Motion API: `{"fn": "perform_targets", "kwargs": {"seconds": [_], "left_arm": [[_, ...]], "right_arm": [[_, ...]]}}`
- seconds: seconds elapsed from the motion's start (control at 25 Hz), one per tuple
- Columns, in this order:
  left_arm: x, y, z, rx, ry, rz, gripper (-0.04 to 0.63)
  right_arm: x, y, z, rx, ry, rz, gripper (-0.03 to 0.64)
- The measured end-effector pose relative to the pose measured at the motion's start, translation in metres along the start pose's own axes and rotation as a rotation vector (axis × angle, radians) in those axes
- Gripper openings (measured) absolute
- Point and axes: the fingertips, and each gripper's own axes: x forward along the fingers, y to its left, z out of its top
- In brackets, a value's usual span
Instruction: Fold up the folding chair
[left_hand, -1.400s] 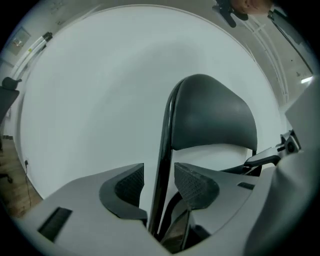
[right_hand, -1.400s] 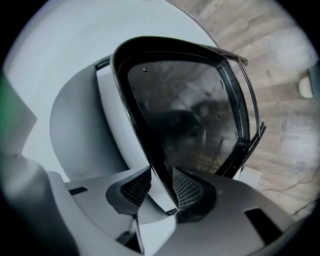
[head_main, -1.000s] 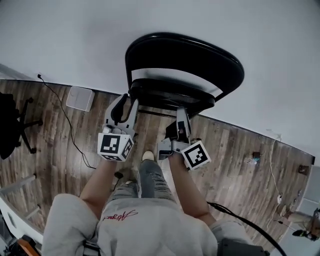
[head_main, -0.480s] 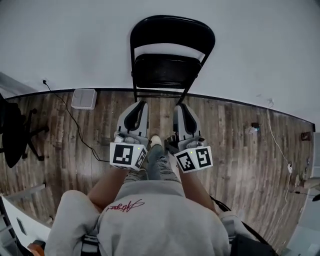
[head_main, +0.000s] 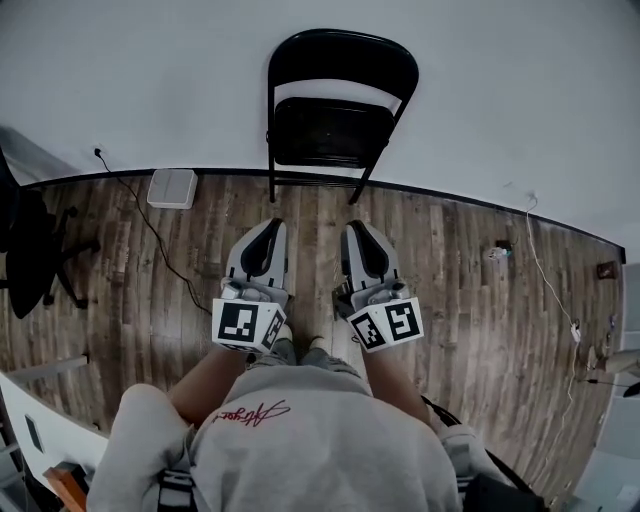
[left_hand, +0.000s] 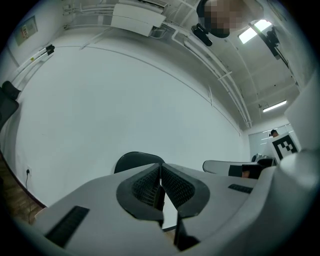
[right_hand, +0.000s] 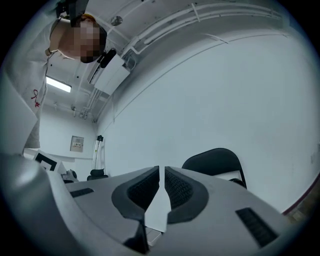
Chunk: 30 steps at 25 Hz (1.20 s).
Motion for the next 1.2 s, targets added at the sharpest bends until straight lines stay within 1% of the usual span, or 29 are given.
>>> {"fn": "perform_targets", "kwargs": {"seconds": [0.12,0.24,0.32,0.44,0.64,0.84,1.2], "left_arm": [[-0.007,-0.020,-0.004,-0.009,0.013,-0.011,0.025],[-0.006,-0.043,-0.009,0.016,0.019,-0.037,0.025],[-0.003,-0.057,-0.012,0.036,0.033,-0.043,0.025],[-0.003,-0.073,-0.011,0.051,0.034,-0.064,0.025],[-0.004,-0.082,0.002,0.056,0.017,-0.053,0.025],[-0.007,-0.086,0.005,0.048,0.012,-0.029,0.025],[-0.013,-0.092,0.003,0.042,0.001,-0.024,0.025]], "right_arm": [[-0.018,0.003,-0.005,-0.025,0.039,0.004,0.041],[-0.034,-0.002,-0.001,-0.067,0.061,-0.006,0.040],[-0.042,-0.010,0.002,-0.066,0.074,-0.022,0.034],[-0.051,-0.018,0.012,-0.048,0.059,-0.038,0.029],[-0.056,-0.017,0.023,-0.078,0.045,-0.022,0.030],[-0.061,-0.018,0.026,-0.062,0.040,-0.012,0.029],[-0.062,-0.010,0.025,-0.027,0.028,0.023,0.029]]}}
